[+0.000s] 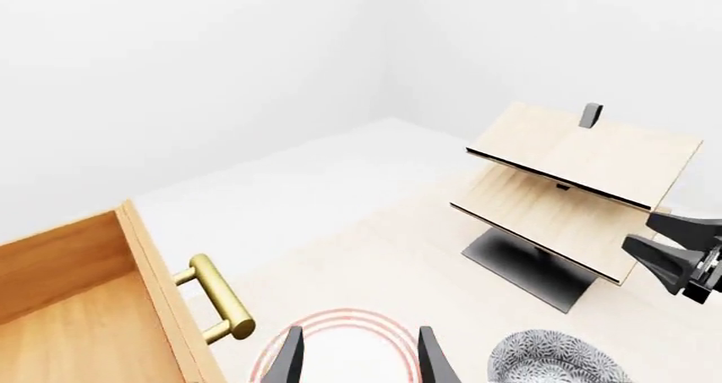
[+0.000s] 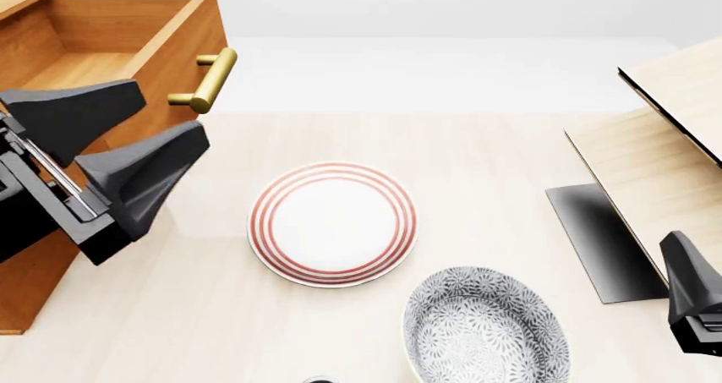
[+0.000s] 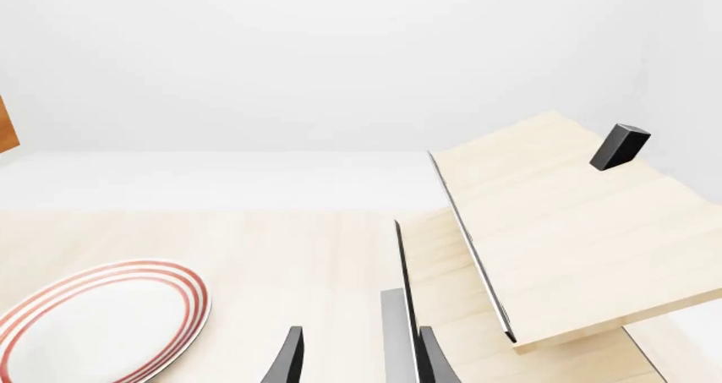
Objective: Close the top drawer of the cabinet.
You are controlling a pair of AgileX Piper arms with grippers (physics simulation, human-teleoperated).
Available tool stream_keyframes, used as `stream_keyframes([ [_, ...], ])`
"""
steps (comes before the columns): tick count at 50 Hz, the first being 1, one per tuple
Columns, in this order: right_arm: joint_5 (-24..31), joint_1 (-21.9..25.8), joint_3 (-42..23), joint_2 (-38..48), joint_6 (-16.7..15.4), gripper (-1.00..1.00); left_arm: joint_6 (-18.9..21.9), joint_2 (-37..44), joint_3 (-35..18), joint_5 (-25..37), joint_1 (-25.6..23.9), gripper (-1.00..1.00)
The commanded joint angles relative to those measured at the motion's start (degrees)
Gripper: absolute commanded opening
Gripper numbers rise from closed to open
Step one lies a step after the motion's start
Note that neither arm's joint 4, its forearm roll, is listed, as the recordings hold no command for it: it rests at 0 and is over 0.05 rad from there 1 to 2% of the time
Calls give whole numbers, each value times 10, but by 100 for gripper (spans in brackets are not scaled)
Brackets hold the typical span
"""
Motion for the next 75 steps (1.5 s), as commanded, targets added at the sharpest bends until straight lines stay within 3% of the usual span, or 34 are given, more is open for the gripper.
stream_keyframes([
  [1, 0, 0, 0, 0, 0, 100, -17, 120, -48, -56, -89, 100],
  [8, 0, 0, 0, 0, 0, 100, -18, 200, -88, -89, -131, 100],
  [15, 0, 0, 0, 0, 0, 100, 33, 287, -144, -101, -184, 100],
  [16, 0, 0, 0, 0, 0, 100, 45, 293, -150, -102, -181, 100],
  [19, 0, 0, 0, 0, 0, 100, 24, 314, -176, -78, -164, 100],
  [30, 0, 0, 0, 0, 0, 100, 17, 359, -267, -35, -141, 100],
  [38, 0, 0, 0, 0, 0, 100, 37, 393, -293, -32, -115, 100],
  [40, 0, 0, 0, 0, 0, 100, 10, 426, -320, -1, -105, 100],
  [42, 0, 0, 0, 0, 0, 100, 41, 458, -335, 25, -78, 100],
  [47, 0, 0, 0, 0, 0, 100, 28, 488, -361, 56, -60, 100],
  [52, 0, 0, 0, 0, 0, 100, 9, 516, -380, 91, -45, 100],
  [57, 0, 0, 0, 0, 0, 100, 25, 526, -372, 97, -32, 100],
  [65, 0, 0, 0, 0, 0, 100, -13, 549, -400, 134, 6, 100],
  [75, 0, 0, 0, 0, 0, 100, -10, 531, -377, 130, 73, 100],
])
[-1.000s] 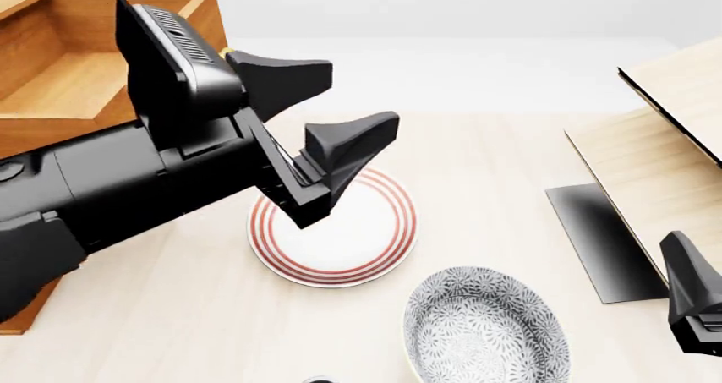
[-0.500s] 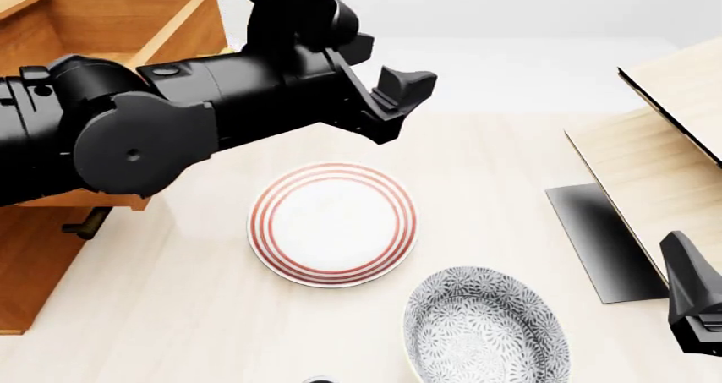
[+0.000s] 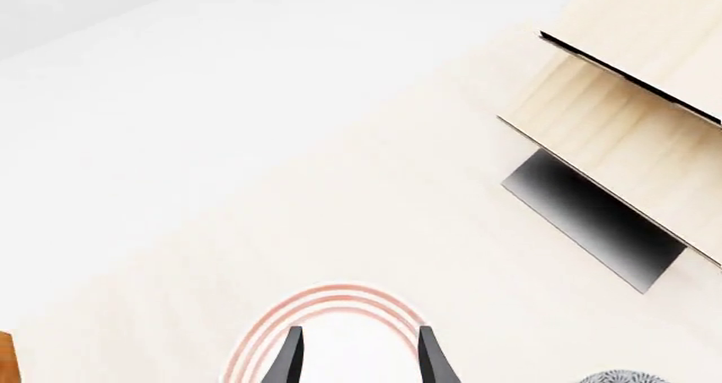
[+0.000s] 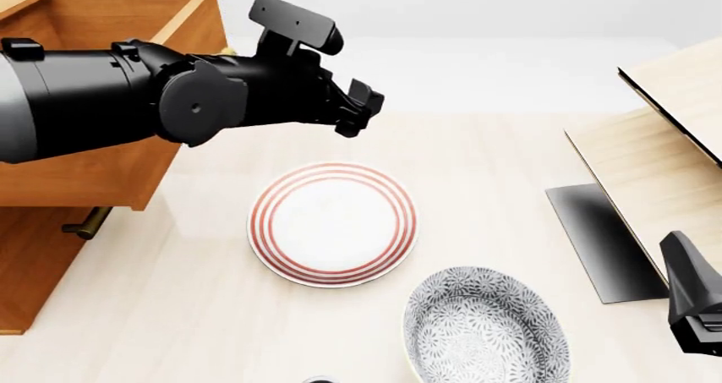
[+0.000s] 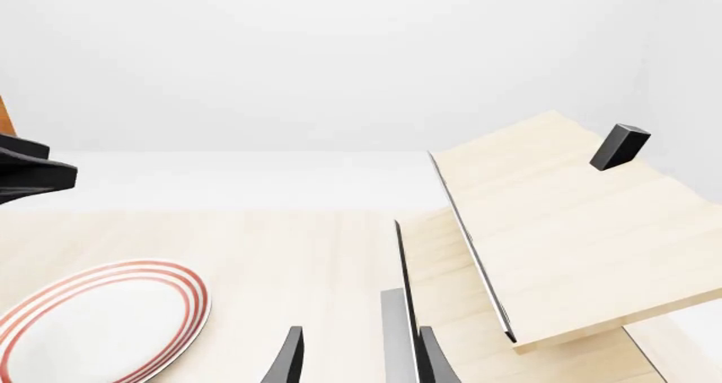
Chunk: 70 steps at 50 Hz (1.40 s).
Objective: Close the top drawer of the cabinet.
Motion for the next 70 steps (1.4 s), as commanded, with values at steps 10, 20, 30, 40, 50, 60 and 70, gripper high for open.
stream_keyframes([
  [10, 0, 0, 0, 0, 0, 100, 4, -8, 34, 6, 133, 100],
  [20, 0, 0, 0, 0, 0, 100, 9, 1, 49, -12, 172, 100],
  [30, 0, 0, 0, 0, 0, 100, 21, -13, 55, -11, 210, 100],
  [40, 0, 0, 0, 0, 0, 100, 13, -48, 57, 3, 267, 100],
  [50, 0, 0, 0, 0, 0, 100, 18, -70, 70, 4, 319, 100],
  [60, 0, 0, 0, 0, 0, 100, 21, -76, 90, -8, 352, 100],
  [70, 0, 0, 0, 0, -1, 100, 22, -82, 95, -12, 388, 100],
])
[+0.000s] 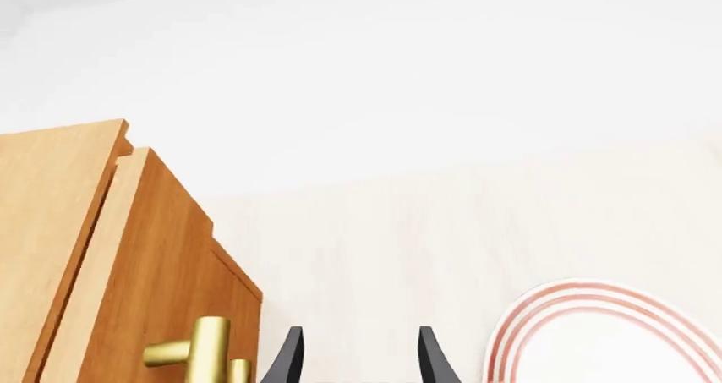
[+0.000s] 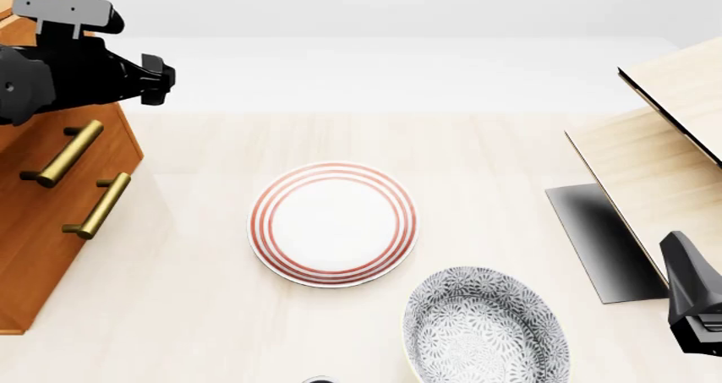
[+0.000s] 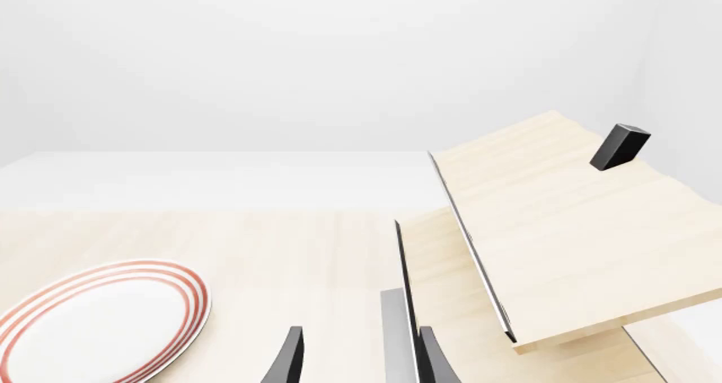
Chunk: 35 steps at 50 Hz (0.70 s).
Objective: Close the top drawer of the cabinet.
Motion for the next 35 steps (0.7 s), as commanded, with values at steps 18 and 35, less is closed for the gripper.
stream_keyframes([
  [18, 0, 0, 0, 0, 0, 100, 12, -32, 17, -3, 132, 100],
  [35, 0, 0, 0, 0, 0, 100, 9, -102, 60, -14, 71, 100],
])
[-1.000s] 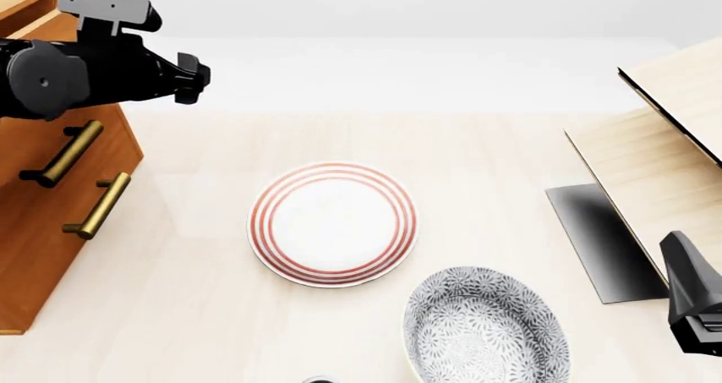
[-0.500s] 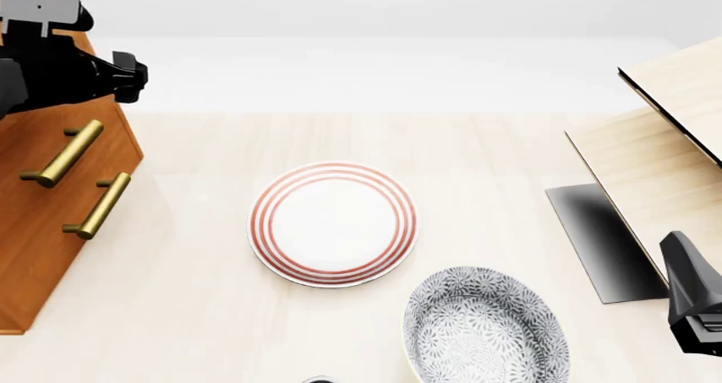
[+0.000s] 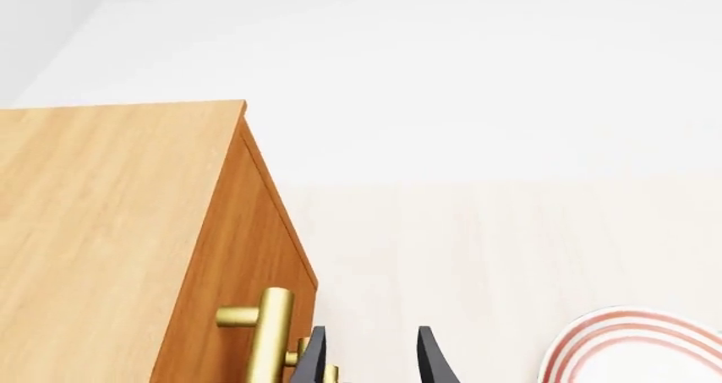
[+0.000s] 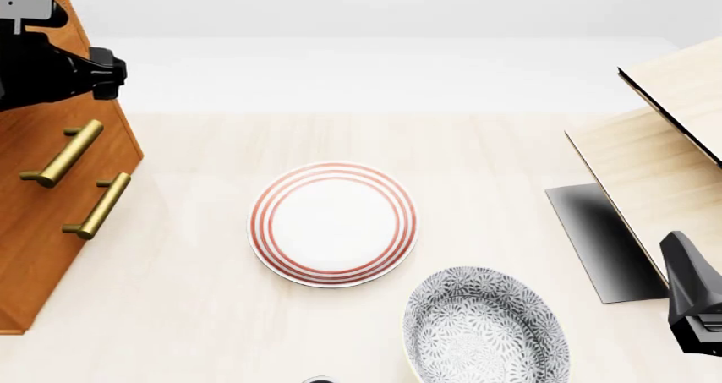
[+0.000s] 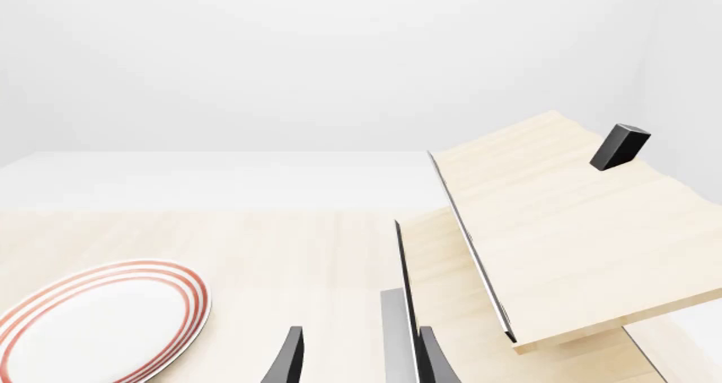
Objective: Close the top drawer of the cabinet.
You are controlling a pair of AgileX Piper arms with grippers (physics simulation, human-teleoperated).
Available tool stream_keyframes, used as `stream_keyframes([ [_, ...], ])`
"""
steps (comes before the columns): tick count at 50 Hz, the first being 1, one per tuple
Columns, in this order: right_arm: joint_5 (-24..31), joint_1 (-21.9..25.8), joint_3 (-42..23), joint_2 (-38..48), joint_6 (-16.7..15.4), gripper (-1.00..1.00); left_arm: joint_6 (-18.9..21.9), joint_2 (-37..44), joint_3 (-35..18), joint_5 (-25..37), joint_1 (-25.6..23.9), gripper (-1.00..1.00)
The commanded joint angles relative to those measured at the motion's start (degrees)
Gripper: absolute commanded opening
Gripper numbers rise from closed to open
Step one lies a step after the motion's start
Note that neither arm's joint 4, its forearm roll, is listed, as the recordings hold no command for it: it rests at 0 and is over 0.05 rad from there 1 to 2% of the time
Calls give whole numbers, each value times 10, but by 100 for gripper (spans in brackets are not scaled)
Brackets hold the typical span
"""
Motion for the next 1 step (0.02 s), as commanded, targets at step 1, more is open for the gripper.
stream_keyframes([
  [1, 0, 0, 0, 0, 0, 100, -46, -105, 60, -6, -39, 100],
])
